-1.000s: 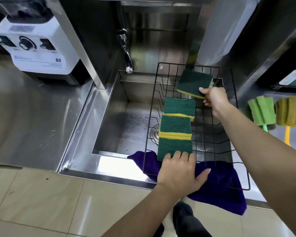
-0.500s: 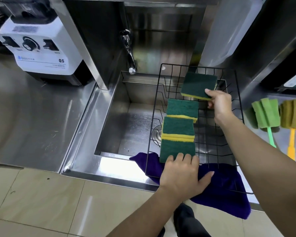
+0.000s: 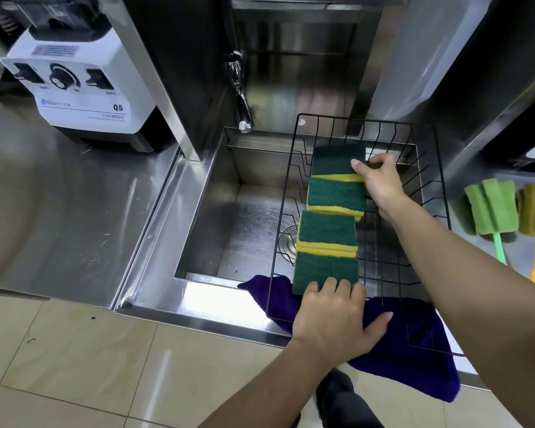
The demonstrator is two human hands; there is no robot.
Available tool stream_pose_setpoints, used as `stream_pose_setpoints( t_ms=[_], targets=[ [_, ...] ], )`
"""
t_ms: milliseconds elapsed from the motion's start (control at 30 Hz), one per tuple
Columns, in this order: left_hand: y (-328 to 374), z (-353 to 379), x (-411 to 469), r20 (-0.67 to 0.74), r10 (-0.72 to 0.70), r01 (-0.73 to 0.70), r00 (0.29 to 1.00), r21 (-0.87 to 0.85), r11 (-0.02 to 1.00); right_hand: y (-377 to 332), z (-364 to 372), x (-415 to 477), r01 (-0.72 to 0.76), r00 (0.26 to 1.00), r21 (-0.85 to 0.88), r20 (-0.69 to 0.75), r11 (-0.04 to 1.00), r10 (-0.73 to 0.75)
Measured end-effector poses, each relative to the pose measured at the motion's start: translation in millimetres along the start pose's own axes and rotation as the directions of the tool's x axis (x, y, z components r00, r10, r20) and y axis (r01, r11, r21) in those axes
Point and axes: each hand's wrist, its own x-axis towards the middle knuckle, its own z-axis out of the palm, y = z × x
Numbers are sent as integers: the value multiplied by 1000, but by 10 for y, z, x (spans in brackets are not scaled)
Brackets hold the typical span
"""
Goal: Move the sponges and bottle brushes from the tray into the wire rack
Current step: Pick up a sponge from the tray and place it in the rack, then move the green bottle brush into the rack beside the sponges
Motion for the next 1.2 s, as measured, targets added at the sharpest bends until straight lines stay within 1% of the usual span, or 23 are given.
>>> stream_pose_setpoints(
  t_ms=[133, 300, 367, 433, 467, 500, 567, 633, 700, 767, 833, 933, 1033, 1133, 1200],
  targets=[
    [2, 10, 2, -12, 6, -6, 1000, 5, 1000, -31, 11, 34, 48, 998, -155, 54, 987, -40],
    [8, 1, 7, -22, 10, -10, 1000, 9, 1000, -15, 33, 23, 26, 997, -317, 81, 948, 0],
    [13, -3, 8, -29, 13, -13, 999, 2, 1000, -71, 23, -5, 48, 995, -428, 101, 902, -5],
    [14, -4, 10, -30, 17, -17, 999, 0, 1000, -117, 10, -18, 73, 995, -565, 101, 822, -18],
    [11, -1, 12, -30, 17, -17, 999, 0, 1000, -146, 5, -34, 85, 995, -616, 89, 783, -39],
    [9, 2, 12, -31, 18, -18, 999, -1, 1000, -173, -4, -55, 102, 995, -633, 74, 767, -71],
    [5, 4, 12, -28, 19, -19, 999, -5, 1000, -207, -39, -113, 156, 987, -592, 56, 791, -152],
    [3, -2, 15, -17, 17, -17, 1000, -1, 1000, -225, -121, -176, 206, 975, -496, 33, 844, -219],
    [4, -15, 22, -8, 12, -12, 1000, 11, 1000, -218, -260, -236, 242, 962, -451, -2, 859, -272],
    [8, -16, 26, -12, 13, -12, 1000, 14, 1000, -193, -459, -292, 254, 948, -441, -63, 861, -312],
    [11, -12, 24, -30, 28, -28, 999, 18, 999, -142, -699, -350, 230, 934, -426, -155, 875, -321],
    [23, -16, 30, -69, 91, -88, 993, 44, 995, 3, -1071, -446, 175, 915, -394, -274, 902, -297],
    [67, -31, 57, -76, 133, -128, 988, 68, 989, 233, -1395, -536, 118, 894, -333, -375, 936, -246],
    [195, -17, 86, -53, 157, -155, 986, 54, 987, 491, -1653, -616, -5, 891, -355, -425, 935, -157],
    [287, 3, 96, -31, 169, -168, 985, 40, 985, 652, -1756, -688, -79, 901, -350, -425, 933, -83]
  ],
)
